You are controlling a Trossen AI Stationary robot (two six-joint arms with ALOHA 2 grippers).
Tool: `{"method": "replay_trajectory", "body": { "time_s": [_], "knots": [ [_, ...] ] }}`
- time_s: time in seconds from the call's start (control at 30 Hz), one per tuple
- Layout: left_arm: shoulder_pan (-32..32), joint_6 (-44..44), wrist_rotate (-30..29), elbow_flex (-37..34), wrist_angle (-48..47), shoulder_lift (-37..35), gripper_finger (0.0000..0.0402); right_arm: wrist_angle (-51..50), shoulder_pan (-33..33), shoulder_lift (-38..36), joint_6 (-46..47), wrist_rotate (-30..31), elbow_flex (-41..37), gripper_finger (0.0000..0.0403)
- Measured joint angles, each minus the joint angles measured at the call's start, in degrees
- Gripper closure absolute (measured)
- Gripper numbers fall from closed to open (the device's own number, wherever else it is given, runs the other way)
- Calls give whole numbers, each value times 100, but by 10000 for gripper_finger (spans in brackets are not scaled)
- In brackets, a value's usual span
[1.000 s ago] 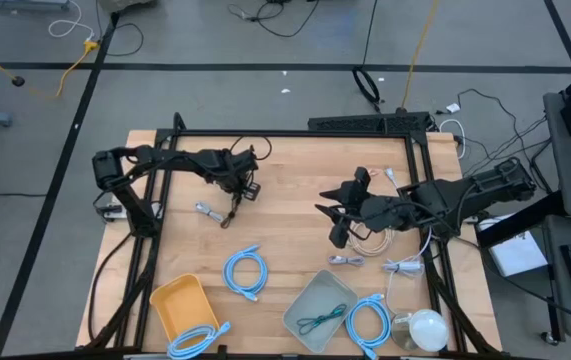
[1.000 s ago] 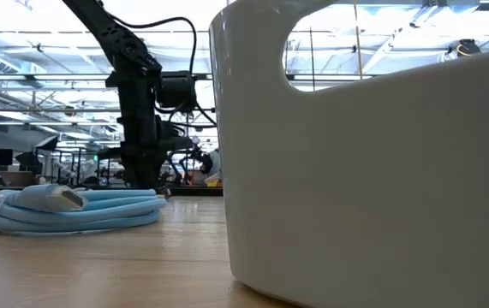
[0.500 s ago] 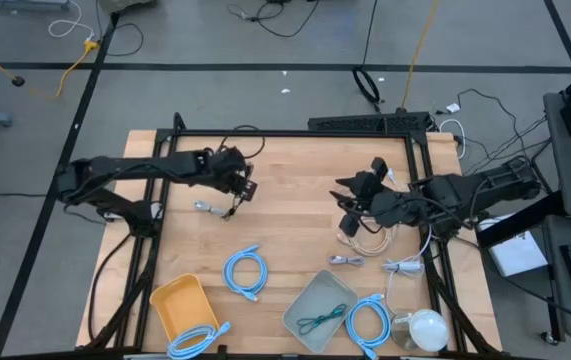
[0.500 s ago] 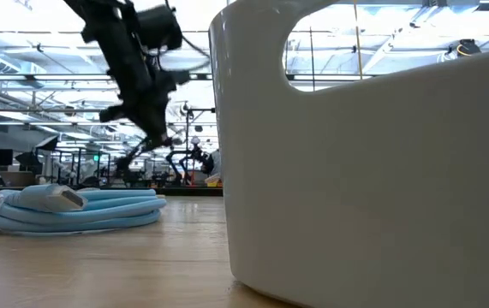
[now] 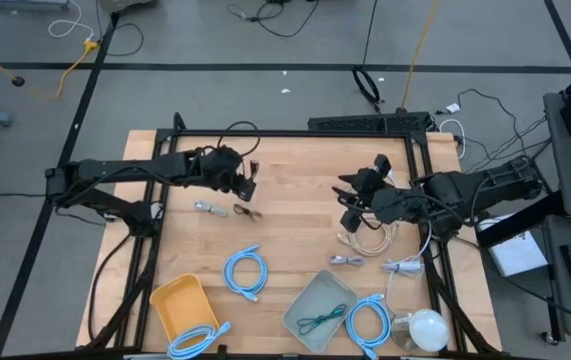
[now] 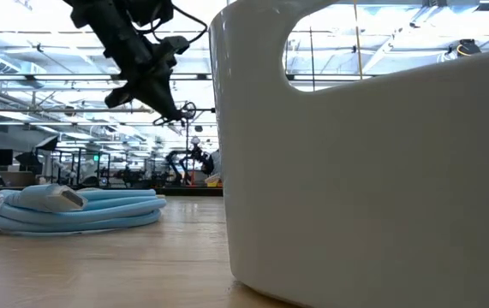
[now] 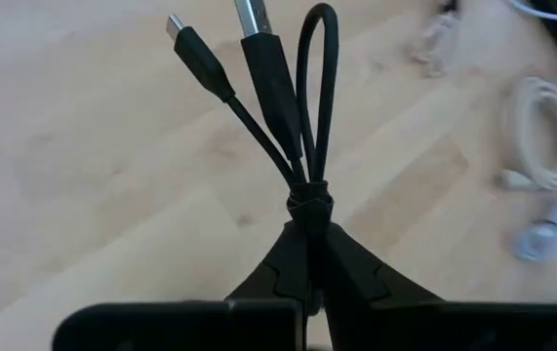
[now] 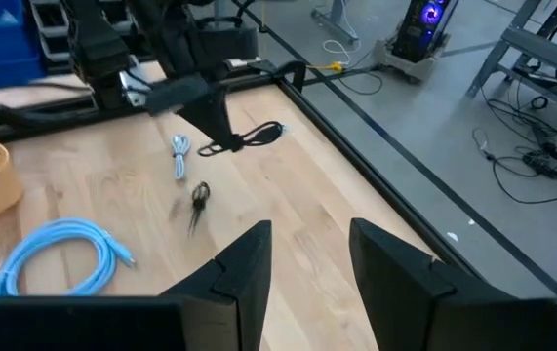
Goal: Sort cables
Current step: Put the top black charger cable into the gray bin
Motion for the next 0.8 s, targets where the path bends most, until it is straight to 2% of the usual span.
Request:
{"method": "replay_trajectory", "body": {
  "time_s": [0.23, 0.43, 0.57, 0.73, 0.8],
  "knots": [
    [-737, -609, 1013, 98, 684, 4, 392, -712, -132, 0, 279, 2, 0, 269],
    [-1971, -1254, 1279, 572, 1042, 167, 392, -1005, -199, 2, 407, 17, 0, 269],
    [-2599, -1615, 1494, 968, 1138, 572, 392, -888, -263, 0, 380, 20, -60, 269],
    [-3029, -1660, 2338, 1404, 1439, 1478, 392, -502, -345, -10, 306, -30, -348, 269],
    [-3104, -1546, 2472, 1556, 1646, 1862, 392, -298, -343, -17, 304, -44, -465, 269]
  ]
}}
